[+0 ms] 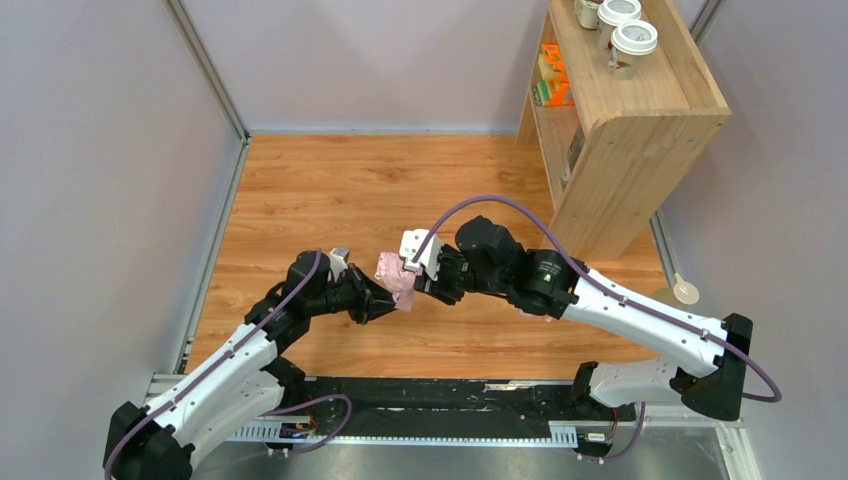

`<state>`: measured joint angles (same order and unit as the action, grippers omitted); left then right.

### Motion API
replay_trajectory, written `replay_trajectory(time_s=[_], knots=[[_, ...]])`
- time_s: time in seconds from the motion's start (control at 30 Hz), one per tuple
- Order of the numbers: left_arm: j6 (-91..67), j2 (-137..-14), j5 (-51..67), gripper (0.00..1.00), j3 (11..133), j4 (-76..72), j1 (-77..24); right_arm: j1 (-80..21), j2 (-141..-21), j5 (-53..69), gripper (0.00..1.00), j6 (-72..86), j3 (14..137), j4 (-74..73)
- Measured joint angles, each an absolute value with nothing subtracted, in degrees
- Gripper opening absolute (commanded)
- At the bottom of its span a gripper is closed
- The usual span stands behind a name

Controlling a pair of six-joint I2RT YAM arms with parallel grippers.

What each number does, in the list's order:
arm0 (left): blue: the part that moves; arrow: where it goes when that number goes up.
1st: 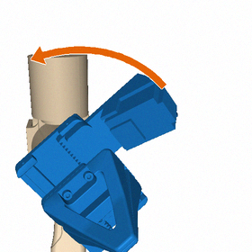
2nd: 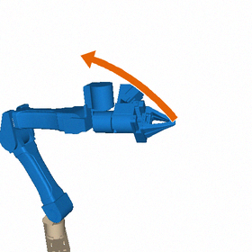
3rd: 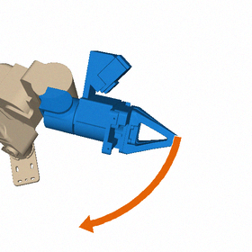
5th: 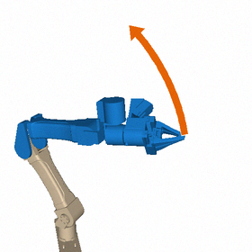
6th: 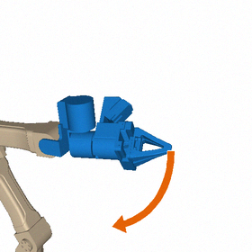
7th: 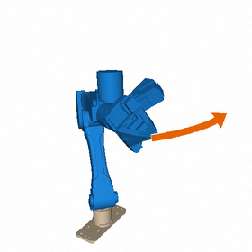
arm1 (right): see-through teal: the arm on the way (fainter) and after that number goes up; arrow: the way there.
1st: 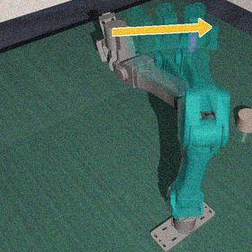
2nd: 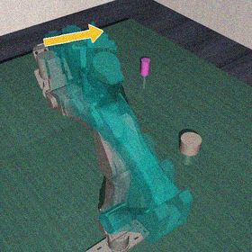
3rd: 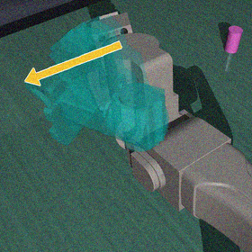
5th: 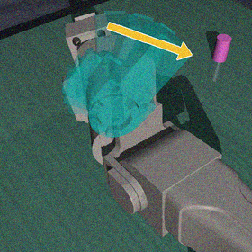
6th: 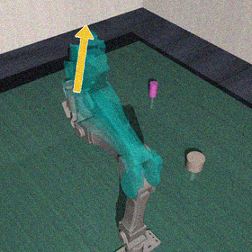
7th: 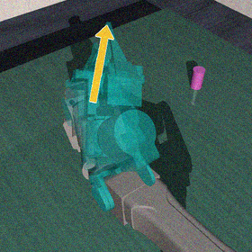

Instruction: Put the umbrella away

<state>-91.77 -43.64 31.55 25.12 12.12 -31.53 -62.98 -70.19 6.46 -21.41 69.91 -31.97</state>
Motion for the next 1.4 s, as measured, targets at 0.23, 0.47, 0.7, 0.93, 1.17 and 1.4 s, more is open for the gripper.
replay_trajectory(time_s=[0.23, 0.47, 0.7, 0.93, 1.17, 1.4], knots=[[-91.5, -42.4, 27.0, 0.00, 25.4, 12.3, -31.5, -63.0, -69.5, 9.0, 0.00, -19.2, 69.9, -33.4], [-83.2, -43.8, 19.6, 0.00, 37.8, 16.9, -27.4, -62.6, -68.4, 16.6, 0.00, -14.3, 69.6, -37.0], [-70.7, -46.4, 27.3, 0.00, 41.2, 11.6, -26.3, -59.3, -69.5, 28.3, 0.00, -8.4, 70.0, -33.4], [-54.2, -46.8, 41.7, 0.00, 43.5, 8.5, -25.7, -56.4, -74.3, 44.0, 0.00, 1.1, 71.3, -28.9], [-43.7, -45.1, 51.5, 0.00, 47.9, 8.6, -28.8, -56.2, -77.4, 57.6, 0.00, 7.2, 73.3, -24.2], [-31.6, -35.9, 50.0, 0.00, 49.0, 12.9, -29.7, -57.2, -79.4, 67.1, 0.00, 13.6, 71.5, -16.7]])
